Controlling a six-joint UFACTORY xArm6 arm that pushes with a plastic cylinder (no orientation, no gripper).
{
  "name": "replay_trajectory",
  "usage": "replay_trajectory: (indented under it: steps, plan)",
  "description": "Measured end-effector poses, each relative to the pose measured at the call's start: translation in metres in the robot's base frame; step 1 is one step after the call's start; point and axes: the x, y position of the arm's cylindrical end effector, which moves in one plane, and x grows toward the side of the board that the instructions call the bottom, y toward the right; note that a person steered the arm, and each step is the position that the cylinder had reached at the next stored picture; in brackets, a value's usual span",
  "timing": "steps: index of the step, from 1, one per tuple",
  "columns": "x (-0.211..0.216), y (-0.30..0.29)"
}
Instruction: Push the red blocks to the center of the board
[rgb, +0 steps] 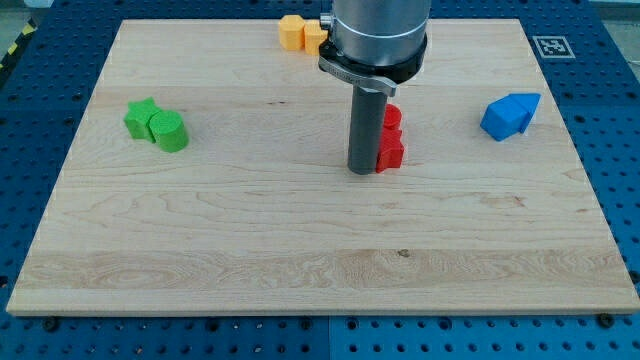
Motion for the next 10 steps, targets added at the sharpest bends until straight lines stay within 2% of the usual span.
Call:
replay_trajectory:
  steps: [2, 3, 7, 10]
  plan:
    - [0.026, 0.094]
    - [0.026, 0.12]
    - [-0.055, 0.114]
    - [-0.037, 0.113]
